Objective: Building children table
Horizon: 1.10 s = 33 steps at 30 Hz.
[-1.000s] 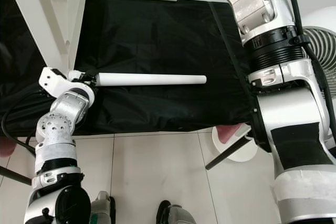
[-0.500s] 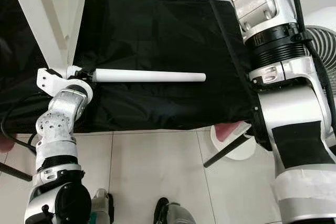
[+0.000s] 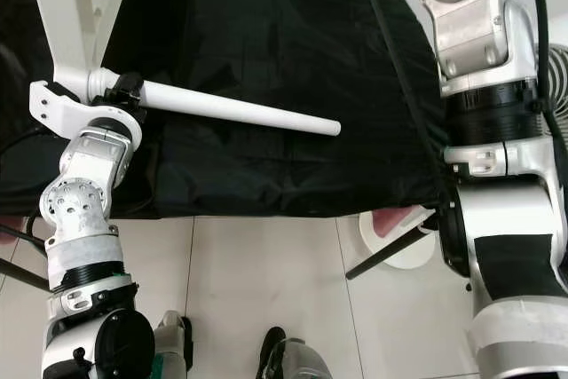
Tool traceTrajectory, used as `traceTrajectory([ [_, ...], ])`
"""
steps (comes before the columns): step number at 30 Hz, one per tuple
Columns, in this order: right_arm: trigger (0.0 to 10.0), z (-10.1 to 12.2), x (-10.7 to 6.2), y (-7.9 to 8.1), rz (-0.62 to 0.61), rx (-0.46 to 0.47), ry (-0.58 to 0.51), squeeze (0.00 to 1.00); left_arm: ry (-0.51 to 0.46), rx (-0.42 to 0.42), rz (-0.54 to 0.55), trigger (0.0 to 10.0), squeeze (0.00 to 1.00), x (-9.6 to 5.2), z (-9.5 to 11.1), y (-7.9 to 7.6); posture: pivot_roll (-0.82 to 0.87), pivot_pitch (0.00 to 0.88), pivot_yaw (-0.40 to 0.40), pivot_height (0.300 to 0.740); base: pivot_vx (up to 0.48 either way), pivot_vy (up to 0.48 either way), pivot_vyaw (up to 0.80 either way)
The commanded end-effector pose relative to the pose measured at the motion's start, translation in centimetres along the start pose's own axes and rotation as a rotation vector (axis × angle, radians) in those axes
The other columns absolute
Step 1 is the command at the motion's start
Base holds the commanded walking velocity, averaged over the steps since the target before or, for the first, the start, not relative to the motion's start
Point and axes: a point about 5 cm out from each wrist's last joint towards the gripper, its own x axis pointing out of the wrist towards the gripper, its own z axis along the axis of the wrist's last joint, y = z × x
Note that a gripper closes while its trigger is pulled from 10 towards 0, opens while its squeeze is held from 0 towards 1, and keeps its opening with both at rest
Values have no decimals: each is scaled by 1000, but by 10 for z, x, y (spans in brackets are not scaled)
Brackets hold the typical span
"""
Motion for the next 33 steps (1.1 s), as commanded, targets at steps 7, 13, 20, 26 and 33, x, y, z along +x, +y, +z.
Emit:
traceTrajectory([
  [7,0,-7,-43,-82,-502,-41,79,0,-141,87,-451,0,0,-7,46,-77,66,144,-47,740,0,0,0],
  [13,0,-19,-65,-84,-550,-71,191,0,-176,146,-496,0,0,-9,65,-89,76,145,-37,740,0,0,0],
  [20,0,-30,-84,-68,-562,-20,313,0,-197,215,-568,0,0,-10,81,-113,101,146,-21,740,0,0,0],
  [26,0,-59,-139,25,-508,303,664,0,-172,303,-687,0,0,-17,89,-151,144,150,-9,740,0,0,0],
  [33,0,-55,-160,97,-452,649,757,0,-122,328,-763,0,0,-24,80,-172,186,154,1,740,0,0,0],
])
